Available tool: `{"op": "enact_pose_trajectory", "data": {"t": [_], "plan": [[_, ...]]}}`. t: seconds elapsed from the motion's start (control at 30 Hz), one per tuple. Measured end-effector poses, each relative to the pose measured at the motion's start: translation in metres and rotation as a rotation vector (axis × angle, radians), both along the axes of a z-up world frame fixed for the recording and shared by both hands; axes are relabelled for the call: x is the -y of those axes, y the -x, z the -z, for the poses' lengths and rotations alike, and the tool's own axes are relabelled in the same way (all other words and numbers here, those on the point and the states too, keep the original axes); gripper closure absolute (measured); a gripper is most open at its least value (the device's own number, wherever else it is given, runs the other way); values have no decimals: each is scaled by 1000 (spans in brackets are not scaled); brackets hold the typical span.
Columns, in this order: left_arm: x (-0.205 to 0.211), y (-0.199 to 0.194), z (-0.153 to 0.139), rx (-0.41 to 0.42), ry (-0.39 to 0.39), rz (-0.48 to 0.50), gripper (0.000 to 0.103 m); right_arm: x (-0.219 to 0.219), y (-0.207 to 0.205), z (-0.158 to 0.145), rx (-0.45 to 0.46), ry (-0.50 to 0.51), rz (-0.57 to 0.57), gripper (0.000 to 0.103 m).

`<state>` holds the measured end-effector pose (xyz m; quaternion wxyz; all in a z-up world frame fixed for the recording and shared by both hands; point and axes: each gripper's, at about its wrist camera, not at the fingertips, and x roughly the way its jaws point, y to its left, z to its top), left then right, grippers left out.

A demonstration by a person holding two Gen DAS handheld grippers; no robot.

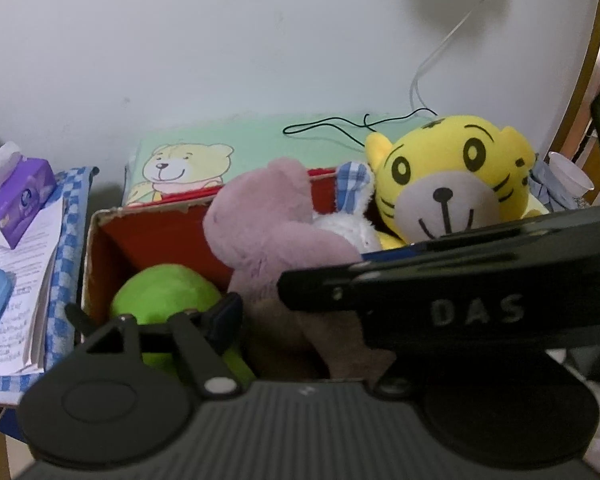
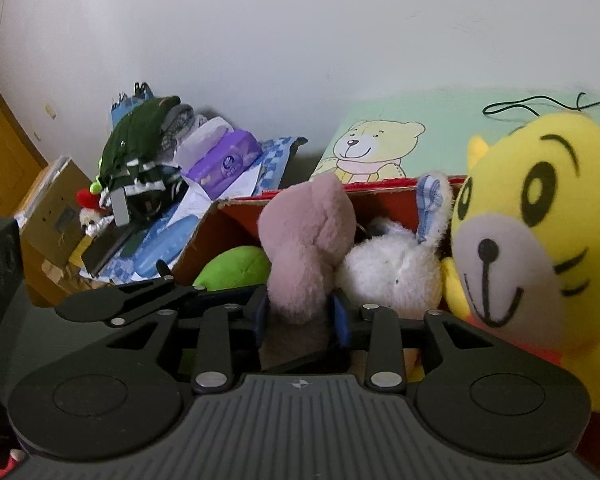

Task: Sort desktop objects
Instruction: 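Lower the pink teddy bear into the red box and open the right tool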

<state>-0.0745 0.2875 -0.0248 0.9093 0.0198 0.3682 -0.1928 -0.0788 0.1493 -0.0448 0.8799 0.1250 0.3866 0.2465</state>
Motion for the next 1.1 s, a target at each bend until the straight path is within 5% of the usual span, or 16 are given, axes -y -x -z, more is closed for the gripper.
{"op": "enact_pose_trajectory", "data": {"t": [1.1], "plan": [[12,7,-8,-31,-54,-49,16,17,21,2,-22,-99,101,68]]}}
